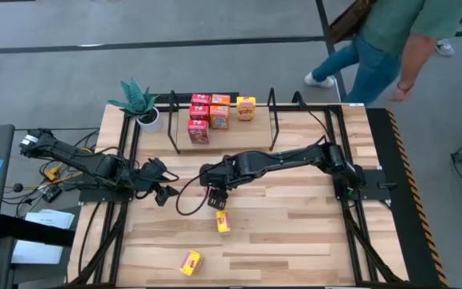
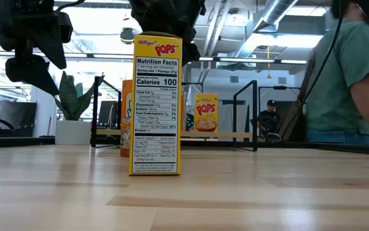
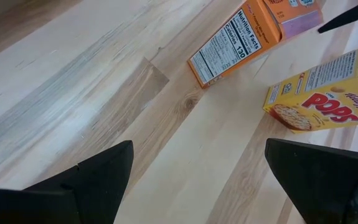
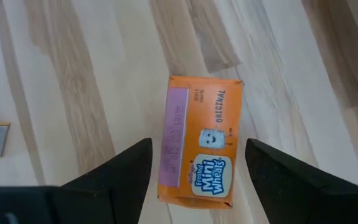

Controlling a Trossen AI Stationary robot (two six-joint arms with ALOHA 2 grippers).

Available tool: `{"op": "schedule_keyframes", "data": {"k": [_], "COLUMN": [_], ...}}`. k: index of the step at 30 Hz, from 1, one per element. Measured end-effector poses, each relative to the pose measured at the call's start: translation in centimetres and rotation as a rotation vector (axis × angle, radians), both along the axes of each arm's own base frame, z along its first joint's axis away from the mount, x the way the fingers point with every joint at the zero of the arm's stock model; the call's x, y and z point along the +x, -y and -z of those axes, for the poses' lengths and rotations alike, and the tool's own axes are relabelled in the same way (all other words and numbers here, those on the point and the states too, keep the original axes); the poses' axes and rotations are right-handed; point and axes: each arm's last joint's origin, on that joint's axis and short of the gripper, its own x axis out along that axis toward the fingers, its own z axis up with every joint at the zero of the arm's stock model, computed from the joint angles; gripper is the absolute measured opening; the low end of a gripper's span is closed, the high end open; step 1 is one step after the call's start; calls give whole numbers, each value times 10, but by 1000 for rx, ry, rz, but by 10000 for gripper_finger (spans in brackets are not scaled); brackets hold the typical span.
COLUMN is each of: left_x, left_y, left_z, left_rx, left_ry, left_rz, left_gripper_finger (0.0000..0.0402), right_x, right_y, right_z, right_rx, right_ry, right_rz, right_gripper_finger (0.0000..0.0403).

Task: Stack cereal on shelf
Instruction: Put the orange cereal box on the shelf aligned with the other orange cereal boxes

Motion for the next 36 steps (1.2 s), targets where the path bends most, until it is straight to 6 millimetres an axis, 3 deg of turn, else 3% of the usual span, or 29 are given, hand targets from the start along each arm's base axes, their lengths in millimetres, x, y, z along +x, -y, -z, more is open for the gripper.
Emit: {"op": "schedule_keyframes", "data": {"k": [12,24,36], "left_x": [0,0,0], "left_y": [0,0,0], "left_z": [0,0,0], "left_rx": [-11,-11,-8], "left_ry": [2,5,8], "left_rz": [-10,-23,-30], "left_gripper_finger": [355,355,355], "right_x": [-1,-1,-1], "right_y": [0,0,-2], "right_z": [3,3,3], "right_rx": [-2,-9,-15], "right_ry": [-21,-20,-16], "right_rz": [20,15,12], "right_gripper_finger": [366,329,328]}}
